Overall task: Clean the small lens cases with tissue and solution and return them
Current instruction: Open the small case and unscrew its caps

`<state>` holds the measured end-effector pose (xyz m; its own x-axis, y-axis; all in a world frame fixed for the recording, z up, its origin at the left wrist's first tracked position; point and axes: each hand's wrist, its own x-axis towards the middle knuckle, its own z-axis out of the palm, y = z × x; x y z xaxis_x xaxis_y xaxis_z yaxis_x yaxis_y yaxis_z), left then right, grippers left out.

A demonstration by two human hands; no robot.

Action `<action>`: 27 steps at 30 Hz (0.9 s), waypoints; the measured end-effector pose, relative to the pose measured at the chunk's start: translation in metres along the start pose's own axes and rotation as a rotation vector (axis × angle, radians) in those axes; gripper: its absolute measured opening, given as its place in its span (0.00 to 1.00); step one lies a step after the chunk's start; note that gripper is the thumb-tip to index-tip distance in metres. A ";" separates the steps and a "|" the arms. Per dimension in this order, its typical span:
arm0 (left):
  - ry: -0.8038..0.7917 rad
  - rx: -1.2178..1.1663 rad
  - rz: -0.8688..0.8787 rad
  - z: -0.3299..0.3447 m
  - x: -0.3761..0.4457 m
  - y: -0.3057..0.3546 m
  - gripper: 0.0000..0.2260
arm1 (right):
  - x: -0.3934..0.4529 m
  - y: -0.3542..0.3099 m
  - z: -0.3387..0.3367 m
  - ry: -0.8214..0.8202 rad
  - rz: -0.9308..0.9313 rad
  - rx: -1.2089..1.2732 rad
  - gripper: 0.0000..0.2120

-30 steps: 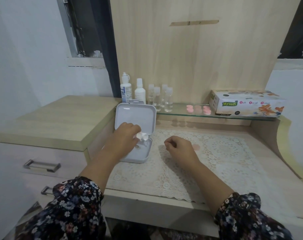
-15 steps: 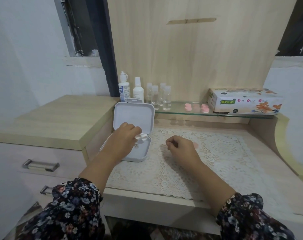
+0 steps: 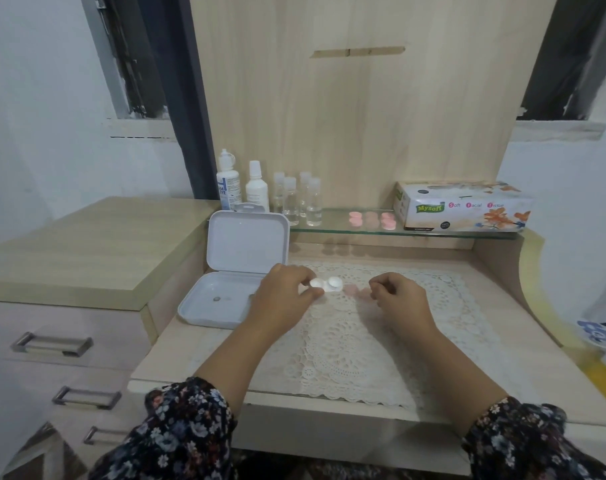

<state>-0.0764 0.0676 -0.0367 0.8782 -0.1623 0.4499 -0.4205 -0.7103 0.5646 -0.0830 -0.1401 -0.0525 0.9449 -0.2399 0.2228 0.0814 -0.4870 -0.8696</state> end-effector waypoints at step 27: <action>-0.124 -0.212 -0.163 0.059 -0.002 0.016 0.09 | 0.000 0.019 -0.016 -0.030 0.091 0.020 0.07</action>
<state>-0.0711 0.0163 -0.0697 0.9538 -0.1493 0.2607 -0.2981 -0.5773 0.7602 -0.0864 -0.1629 -0.0616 0.9578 -0.2568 0.1288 0.0003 -0.4475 -0.8943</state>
